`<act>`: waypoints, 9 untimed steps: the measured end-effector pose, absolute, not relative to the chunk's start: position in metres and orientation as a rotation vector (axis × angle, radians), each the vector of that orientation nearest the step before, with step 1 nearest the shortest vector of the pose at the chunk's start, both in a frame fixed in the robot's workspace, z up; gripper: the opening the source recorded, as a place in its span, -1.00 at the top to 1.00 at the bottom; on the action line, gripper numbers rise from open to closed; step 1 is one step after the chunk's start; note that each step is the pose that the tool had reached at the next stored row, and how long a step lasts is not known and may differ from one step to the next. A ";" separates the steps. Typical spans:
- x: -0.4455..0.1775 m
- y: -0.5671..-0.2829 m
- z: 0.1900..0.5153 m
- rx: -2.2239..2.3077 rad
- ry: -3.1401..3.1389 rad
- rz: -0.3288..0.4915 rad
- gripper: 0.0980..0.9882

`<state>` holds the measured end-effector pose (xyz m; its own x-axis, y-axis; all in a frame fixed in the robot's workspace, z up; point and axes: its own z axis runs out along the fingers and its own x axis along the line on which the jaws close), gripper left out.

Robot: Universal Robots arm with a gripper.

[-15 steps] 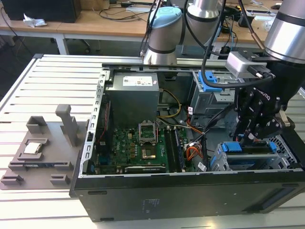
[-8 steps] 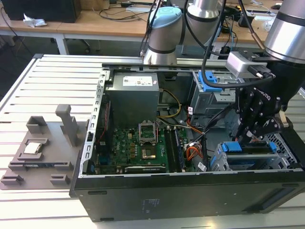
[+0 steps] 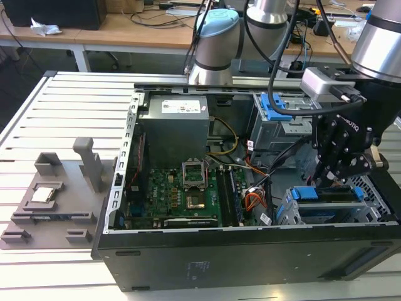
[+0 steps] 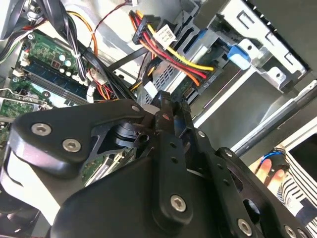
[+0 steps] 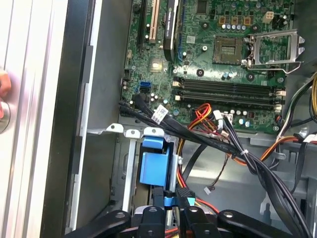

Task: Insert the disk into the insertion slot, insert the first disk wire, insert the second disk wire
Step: 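Insert the second disk wire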

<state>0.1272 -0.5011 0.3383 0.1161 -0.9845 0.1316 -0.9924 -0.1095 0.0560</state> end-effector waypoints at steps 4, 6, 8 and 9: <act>0.131 -0.501 0.338 2.228 -2.022 0.088 0.75; 0.131 -0.501 0.338 2.172 -2.080 0.083 0.75; 0.131 -0.501 0.338 2.153 -2.099 0.082 0.75; 0.131 -0.502 0.338 2.153 -2.099 0.082 0.75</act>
